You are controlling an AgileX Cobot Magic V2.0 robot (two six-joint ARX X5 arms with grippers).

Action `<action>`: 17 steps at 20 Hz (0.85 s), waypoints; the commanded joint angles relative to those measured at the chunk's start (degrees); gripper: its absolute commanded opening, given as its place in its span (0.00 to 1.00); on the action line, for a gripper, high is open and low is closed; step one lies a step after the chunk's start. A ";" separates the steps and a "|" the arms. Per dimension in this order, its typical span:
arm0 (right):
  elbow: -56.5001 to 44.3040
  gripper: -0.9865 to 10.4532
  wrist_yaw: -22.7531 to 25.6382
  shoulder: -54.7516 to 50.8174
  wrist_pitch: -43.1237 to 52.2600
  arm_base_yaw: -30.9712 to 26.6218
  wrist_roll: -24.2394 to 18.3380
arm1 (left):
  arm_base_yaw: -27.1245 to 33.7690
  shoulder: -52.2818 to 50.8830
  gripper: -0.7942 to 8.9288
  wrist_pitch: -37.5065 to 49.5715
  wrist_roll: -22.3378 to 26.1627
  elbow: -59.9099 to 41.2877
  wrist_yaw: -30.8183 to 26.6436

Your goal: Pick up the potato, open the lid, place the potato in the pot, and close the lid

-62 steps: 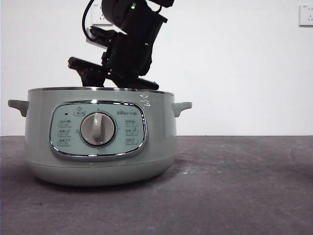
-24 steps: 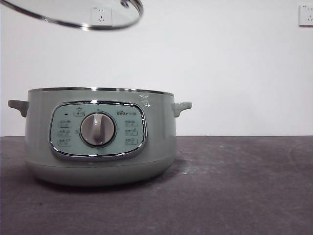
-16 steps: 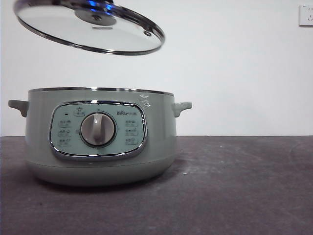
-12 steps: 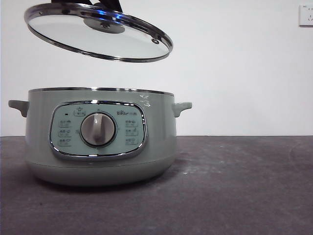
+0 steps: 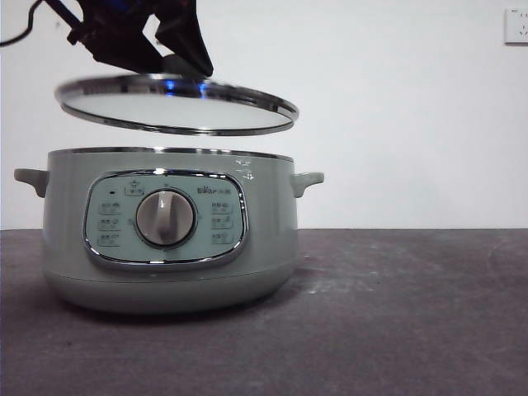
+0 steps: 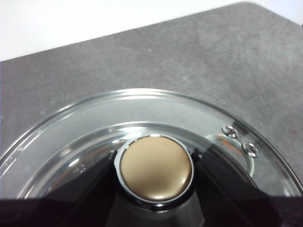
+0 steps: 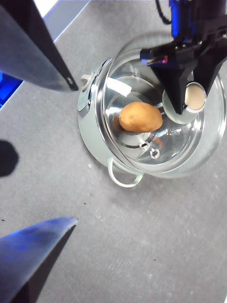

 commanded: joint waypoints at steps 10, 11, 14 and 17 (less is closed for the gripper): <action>0.07 0.47 0.02 -0.02 -0.04 0.17 1.18 | -0.11 0.76 0.07 6.45 -0.90 -4.42 -1.81; 0.07 0.47 0.02 -0.02 -0.04 0.17 1.18 | -0.11 0.76 0.07 6.93 -0.92 -5.05 -1.79; 0.07 0.47 -0.02 -0.02 -0.04 0.17 1.18 | -0.11 0.79 0.07 7.41 -1.38 -7.13 -1.70; 0.07 0.47 -0.04 -0.02 -0.04 0.17 1.20 | -0.11 0.81 0.07 6.71 -1.29 -7.54 -1.53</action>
